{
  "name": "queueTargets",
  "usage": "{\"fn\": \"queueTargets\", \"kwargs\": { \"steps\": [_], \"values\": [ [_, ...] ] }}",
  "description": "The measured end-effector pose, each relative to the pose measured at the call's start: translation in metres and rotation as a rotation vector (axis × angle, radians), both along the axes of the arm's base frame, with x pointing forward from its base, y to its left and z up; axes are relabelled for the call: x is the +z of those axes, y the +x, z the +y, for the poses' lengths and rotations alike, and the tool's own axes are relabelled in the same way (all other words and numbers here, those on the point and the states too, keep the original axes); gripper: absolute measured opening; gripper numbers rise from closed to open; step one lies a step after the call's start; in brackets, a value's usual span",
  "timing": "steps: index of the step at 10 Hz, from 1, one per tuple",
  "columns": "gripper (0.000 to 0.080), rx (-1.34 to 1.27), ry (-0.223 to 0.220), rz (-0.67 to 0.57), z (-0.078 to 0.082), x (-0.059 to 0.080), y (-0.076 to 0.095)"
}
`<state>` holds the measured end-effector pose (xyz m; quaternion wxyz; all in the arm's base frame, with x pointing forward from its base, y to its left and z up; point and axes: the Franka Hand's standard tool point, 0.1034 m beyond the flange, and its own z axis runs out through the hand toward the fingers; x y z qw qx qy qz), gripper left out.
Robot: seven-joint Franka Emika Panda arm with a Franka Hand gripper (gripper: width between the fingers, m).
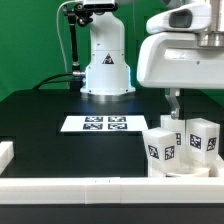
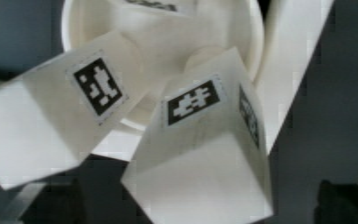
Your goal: Assemble stool
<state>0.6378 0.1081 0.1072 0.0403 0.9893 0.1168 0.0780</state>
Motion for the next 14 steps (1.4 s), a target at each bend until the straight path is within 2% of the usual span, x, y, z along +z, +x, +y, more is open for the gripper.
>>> {"fn": "queueTargets", "kwargs": {
  "steps": [3, 4, 7, 8, 10, 11, 14],
  "values": [
    [0.0649, 0.395, -0.095, -0.002, 0.0053, 0.0002, 0.0022],
    [0.0649, 0.502, -0.121, 0.01, 0.0071, -0.0034, -0.0021],
    [0.0649, 0.651, -0.17, -0.002, 0.0012, -0.0032, 0.0007],
    [0.0649, 0.668, -0.173, 0.0, 0.0011, -0.0033, 0.0007],
    [0.0649, 0.822, -0.219, 0.014, -0.0004, -0.003, 0.0017],
    [0.0649, 0.962, -0.261, 0.028, -0.0014, -0.0024, 0.0042],
    [0.0649, 1.152, -0.323, 0.059, 0.0044, -0.0063, 0.0024]
  ]
}}
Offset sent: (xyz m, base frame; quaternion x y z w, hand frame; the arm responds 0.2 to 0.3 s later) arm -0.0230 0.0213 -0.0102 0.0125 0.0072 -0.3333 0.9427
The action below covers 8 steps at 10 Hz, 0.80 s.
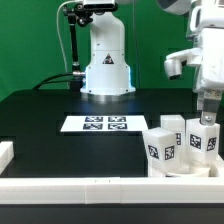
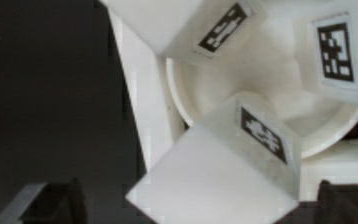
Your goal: Assemble stool
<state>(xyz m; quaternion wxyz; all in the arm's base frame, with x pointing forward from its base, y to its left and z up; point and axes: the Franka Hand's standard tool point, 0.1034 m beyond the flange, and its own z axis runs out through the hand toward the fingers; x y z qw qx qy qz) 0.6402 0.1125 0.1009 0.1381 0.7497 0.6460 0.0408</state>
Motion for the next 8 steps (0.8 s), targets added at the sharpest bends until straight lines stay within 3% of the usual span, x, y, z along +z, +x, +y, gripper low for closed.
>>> {"fn": "queueTargets", "kwargs": {
  "steps": [8],
  "values": [
    [0.0649, 0.435, -0.192, 0.096, -0.0008, -0.0039, 0.0006]
  ]
}}
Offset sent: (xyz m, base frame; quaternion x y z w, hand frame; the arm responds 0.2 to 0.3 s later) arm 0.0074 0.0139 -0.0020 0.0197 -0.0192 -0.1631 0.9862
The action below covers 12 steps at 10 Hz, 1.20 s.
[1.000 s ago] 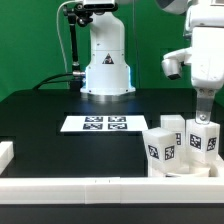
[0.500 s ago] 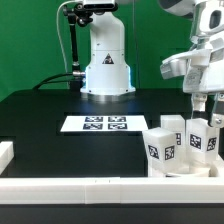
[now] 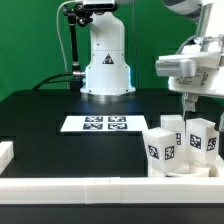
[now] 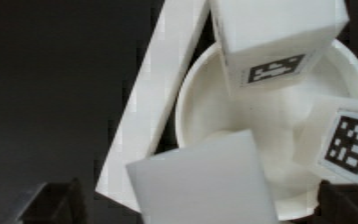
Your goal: Assemble stool
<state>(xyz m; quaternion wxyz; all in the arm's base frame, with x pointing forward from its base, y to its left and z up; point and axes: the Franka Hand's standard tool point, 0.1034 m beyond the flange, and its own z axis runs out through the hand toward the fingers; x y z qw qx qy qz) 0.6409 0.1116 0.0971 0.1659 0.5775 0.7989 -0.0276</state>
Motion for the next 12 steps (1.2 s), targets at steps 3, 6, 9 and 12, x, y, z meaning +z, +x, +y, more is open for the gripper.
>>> {"fn": "queueTargets", "kwargs": {
  "steps": [3, 6, 9, 12],
  "values": [
    [0.0649, 0.068, -0.032, 0.026, -0.0002, -0.0068, -0.0029],
    [0.034, 0.049, -0.055, 0.054, -0.004, -0.0098, -0.0028],
    [0.034, 0.011, -0.048, 0.045, -0.0052, -0.0098, -0.0028],
    [0.034, -0.117, -0.024, 0.017, -0.0074, -0.0098, -0.0037]
  ]
}}
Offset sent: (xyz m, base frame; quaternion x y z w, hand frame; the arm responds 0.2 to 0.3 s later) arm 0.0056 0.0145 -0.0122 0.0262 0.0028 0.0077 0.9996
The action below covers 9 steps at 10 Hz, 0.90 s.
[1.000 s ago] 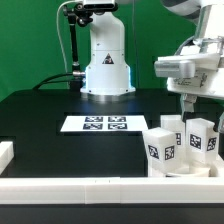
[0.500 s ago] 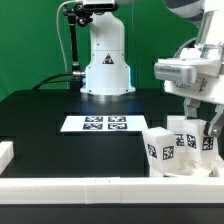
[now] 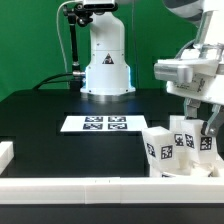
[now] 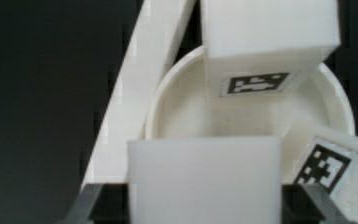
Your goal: Assemble stool
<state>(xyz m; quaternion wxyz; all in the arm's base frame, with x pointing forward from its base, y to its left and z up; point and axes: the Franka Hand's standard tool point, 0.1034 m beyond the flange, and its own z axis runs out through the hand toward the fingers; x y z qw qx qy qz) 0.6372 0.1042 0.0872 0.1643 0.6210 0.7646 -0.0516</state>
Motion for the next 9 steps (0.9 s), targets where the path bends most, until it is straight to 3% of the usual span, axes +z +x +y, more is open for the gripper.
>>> {"fn": "queueTargets", "kwargs": {
  "steps": [4, 8, 9],
  "values": [
    [0.034, -0.337, 0.036, -0.074, -0.001, -0.001, -0.004],
    [0.034, -0.842, -0.007, -0.17, 0.014, 0.0, -0.002],
    [0.034, -0.929, 0.016, -0.198, 0.013, -0.001, 0.0]
  ]
}}
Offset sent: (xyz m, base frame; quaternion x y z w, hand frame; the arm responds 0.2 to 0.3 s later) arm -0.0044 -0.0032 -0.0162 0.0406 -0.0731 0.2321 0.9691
